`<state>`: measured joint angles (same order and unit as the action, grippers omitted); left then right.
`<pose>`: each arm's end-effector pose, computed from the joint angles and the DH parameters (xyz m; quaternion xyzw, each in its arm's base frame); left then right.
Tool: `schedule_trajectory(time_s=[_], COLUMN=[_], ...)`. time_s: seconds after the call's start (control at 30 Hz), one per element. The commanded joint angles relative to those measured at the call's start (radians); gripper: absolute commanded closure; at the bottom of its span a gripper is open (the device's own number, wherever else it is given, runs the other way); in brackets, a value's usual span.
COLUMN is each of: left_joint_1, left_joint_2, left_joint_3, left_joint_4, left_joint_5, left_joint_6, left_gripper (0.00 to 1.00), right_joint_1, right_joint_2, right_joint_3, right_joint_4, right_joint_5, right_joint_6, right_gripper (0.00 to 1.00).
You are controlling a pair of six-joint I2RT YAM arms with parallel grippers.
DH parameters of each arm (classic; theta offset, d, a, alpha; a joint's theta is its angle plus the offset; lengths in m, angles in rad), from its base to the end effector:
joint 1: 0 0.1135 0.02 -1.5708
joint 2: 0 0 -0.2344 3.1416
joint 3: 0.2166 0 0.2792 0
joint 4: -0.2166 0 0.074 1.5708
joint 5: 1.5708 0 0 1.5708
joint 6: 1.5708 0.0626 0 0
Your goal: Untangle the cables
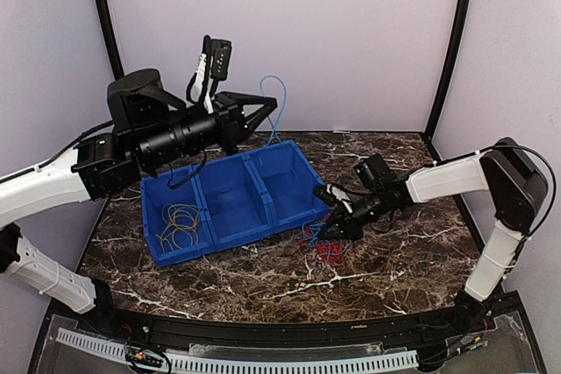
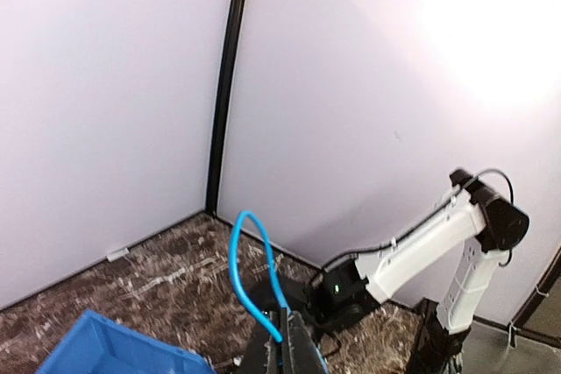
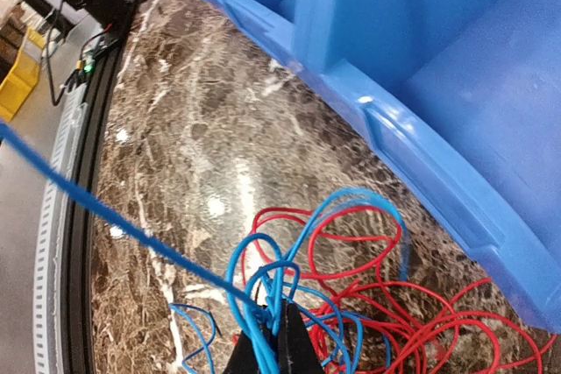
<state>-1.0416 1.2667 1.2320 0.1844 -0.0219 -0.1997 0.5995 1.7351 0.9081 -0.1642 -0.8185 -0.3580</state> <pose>0.1827 -0.3096 0.4080 0.2589 0.5987 -0.4350 0.6208 0.2641 0.2358 0.0870 -0.5059 0.7279 0.4101 0.2143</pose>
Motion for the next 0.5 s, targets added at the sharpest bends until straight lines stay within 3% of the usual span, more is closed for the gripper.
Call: schedule_trajectory(time_s=[0.0,0.1,0.2,0.3,0.47], left_joint_1=[-0.003,-0.003,-0.003,-0.003,-0.003], left_joint_2=[-0.085,-0.083,-0.09,-0.081,-0.094], left_joint_3=[0.238,0.416,0.513,0.621,0.597], left_joint_4=[-0.148,-0.253,-0.316,-0.37,-0.428], left_joint_5=[-0.125,-0.237,-0.332,-0.432,-0.534], left_joint_6=[0.115,0.169,0.226,0.277,0.285], left_gripper=[1.0,1.0,1.0,1.0,1.0], right_joint_1=[-0.005,-0.024,-0.037,-0.058,-0.062], right_joint_2=[0.008,0.019,0.056,0.069,0.037], right_joint_3=[0.001,-0.001,0.02,0.028,0.033], right_joint_4=[-0.051,-0.055,-0.098,-0.116,-0.123], right_joint_5=[0.101,0.135,0.161,0.148,0.142], right_joint_6=[0.0,0.004,-0.014,-0.021,-0.032], right_gripper=[1.0,1.0,0.92,0.91,0.89])
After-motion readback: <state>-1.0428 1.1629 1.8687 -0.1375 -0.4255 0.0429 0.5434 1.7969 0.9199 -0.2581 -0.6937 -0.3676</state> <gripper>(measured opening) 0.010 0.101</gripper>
